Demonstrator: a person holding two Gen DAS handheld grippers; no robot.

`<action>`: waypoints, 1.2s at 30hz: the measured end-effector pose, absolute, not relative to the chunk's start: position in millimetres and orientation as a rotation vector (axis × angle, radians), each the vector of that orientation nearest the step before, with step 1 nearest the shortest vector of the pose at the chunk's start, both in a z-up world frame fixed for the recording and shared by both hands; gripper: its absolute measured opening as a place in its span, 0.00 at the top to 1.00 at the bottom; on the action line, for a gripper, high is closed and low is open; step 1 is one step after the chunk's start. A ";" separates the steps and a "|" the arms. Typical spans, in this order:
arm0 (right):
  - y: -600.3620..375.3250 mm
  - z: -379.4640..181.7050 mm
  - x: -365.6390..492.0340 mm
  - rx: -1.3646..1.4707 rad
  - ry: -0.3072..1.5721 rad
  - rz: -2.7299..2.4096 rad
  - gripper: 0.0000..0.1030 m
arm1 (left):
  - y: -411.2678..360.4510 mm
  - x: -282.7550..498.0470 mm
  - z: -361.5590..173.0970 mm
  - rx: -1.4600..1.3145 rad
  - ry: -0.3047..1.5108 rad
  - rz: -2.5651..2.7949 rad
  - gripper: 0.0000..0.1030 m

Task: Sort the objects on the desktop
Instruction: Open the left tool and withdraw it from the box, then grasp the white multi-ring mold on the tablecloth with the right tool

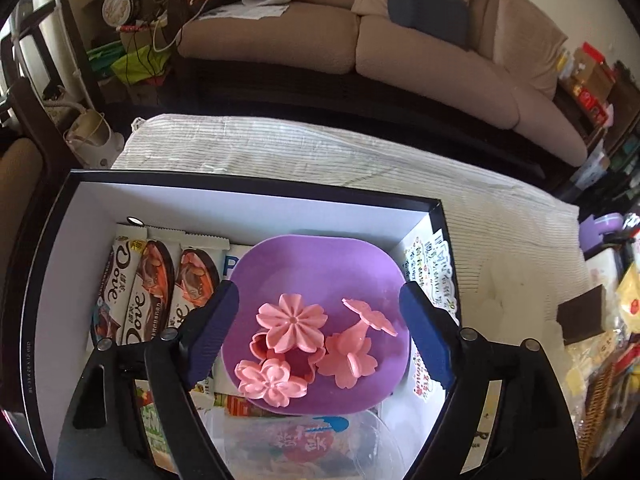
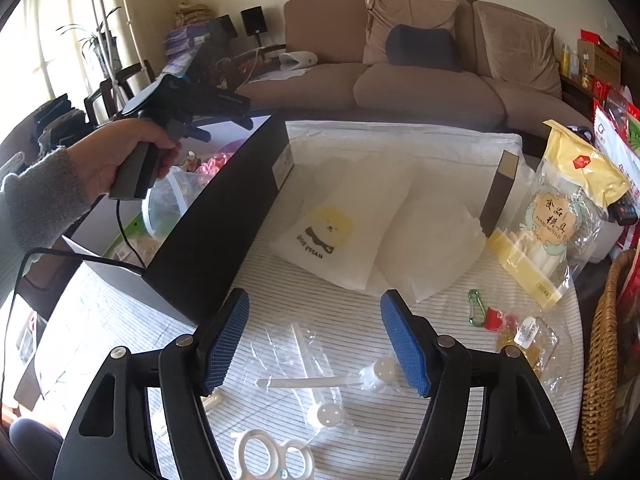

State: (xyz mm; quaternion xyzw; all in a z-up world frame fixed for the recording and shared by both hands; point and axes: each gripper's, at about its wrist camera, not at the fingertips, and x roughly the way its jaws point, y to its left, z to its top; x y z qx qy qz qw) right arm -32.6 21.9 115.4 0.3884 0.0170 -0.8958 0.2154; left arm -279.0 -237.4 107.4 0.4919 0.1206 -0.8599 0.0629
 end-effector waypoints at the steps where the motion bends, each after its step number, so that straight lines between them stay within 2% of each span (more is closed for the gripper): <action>1: 21.7 116.3 -32.1 1.071 0.045 -2.484 0.28 | -241.4 -269.2 116.7 1.453 0.396 -2.628 0.19; 5: 16.2 117.4 -28.6 1.049 0.041 -2.474 0.23 | -257.3 -230.7 143.7 1.363 0.464 -2.693 0.11; 7: 10.3 117.5 -25.0 1.036 0.067 -2.468 0.19 | -257.1 -206.5 154.2 1.337 0.448 -2.740 0.01; 9: 5.6 118.0 -21.6 1.024 0.088 -2.459 0.12 | -251.8 -181.4 161.9 1.307 0.377 -2.774 0.00; 11: 3.4 120.1 -18.6 1.006 0.097 -2.462 0.00 | -244.3 -159.2 167.3 1.281 0.309 -2.780 0.00; 22: 19.6 139.4 12.3 0.957 0.114 -2.540 0.00 | -189.7 -36.3 181.3 1.199 0.133 -2.816 0.00; 28: 46.7 155.8 29.8 0.931 0.067 -2.577 0.00 | -153.1 25.9 173.4 1.223 0.163 -2.875 0.00; 36: 92.5 137.1 66.1 1.011 -0.105 -2.477 0.00 | -119.1 76.9 114.0 1.434 0.252 -2.882 0.00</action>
